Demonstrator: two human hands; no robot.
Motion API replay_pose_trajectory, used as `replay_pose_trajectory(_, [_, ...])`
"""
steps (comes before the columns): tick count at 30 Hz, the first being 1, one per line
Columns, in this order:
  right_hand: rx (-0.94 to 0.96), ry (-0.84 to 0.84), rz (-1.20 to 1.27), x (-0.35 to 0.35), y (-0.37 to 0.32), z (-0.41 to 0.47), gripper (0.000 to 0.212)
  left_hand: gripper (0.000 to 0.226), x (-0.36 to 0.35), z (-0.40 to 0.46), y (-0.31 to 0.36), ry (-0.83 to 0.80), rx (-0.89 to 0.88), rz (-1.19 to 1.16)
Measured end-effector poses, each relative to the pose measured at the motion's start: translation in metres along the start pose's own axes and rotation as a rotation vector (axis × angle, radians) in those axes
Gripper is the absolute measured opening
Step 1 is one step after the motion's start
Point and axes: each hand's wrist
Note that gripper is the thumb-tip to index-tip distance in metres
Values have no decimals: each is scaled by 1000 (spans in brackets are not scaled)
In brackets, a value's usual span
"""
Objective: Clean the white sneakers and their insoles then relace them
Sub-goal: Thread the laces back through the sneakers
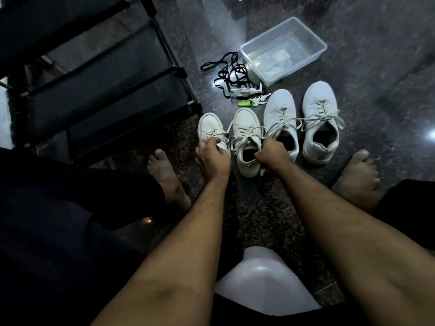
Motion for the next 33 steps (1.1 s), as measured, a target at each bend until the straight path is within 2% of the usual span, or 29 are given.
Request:
replay_pose_trajectory(3, [22, -62, -23, 2, 3, 2, 38, 12, -15, -5, 1, -105, -47, -1])
replay_pose_trajectory(6, [102, -77, -86, 4, 7, 3, 33, 24, -27, -12, 8, -183, -43, 38])
replay_pose_trajectory(8, [172, 36, -132, 7, 9, 3, 25, 26, -36, -14, 14, -179, -82, 71])
replay_pose_trajectory(12, [296, 385, -260, 14, 14, 7, 18, 30, -51, -16, 28, -192, -60, 46])
replay_pose_trajectory(16, [103, 567, -343, 14, 25, 8, 23, 35, -62, -21, 34, -152, 5, 72])
replay_pose_trajectory(18, [-26, 568, -302, 11, 37, 6, 32, 35, -67, -22, 35, -136, 15, 113])
replay_pose_trajectory(21, [-137, 410, -150, 11, 53, 6, 41, 37, -73, -18, 34, -142, 17, 178])
replay_pose_trajectory(23, [-146, 327, -95, 17, 57, 9, 38, 39, -73, -11, 33, -162, 16, 159])
replay_pose_trajectory(27, [-128, 284, -127, 31, 59, 13, 33, 38, -73, -3, 30, -149, -5, 76])
replay_pose_trajectory(29, [-106, 305, -202, 34, 62, 11, 30, 38, -76, -4, 31, -119, -46, 65])
replay_pose_trajectory(33, [-114, 466, -344, 25, 65, 4, 28, 37, -80, -13, 37, -11, -130, 62])
Point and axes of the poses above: each hand's wrist, its own z-axis towards the middle knuckle, its own x-axis out of the back of the hand, y = z × x, and after that the axes turned 9 degrees about x, right-handed
